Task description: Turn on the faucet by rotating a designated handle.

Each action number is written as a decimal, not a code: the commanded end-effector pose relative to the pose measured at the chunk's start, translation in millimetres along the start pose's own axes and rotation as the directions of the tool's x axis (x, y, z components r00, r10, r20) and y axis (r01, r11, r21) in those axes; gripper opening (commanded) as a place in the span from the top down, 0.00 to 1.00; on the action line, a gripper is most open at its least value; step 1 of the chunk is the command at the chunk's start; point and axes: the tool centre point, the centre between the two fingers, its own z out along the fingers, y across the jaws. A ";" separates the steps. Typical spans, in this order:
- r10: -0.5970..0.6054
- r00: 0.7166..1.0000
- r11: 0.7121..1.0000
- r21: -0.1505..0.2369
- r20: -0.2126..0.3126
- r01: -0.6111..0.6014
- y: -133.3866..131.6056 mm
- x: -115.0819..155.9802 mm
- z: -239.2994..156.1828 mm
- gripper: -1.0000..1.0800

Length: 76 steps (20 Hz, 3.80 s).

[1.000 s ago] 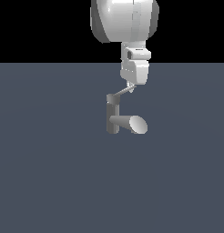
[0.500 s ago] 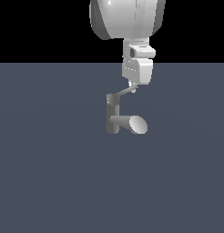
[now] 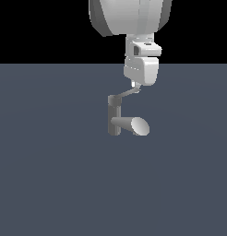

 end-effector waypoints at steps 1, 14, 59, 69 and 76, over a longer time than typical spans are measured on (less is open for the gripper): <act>0.000 1.000 1.000 0.001 0.000 0.000 -0.1 0.2 -0.3 1.00; 0.011 1.000 1.000 -0.017 0.003 -0.011 39.9 -20.7 6.2 1.00; 0.021 1.000 0.999 -0.030 0.006 -0.021 27.2 -159.2 10.9 1.00; 0.068 0.998 0.998 -0.014 -0.007 -0.068 1.7 -129.2 2.4 1.00; 0.048 0.999 0.999 -0.021 -0.001 -0.048 -19.0 -143.3 7.2 1.00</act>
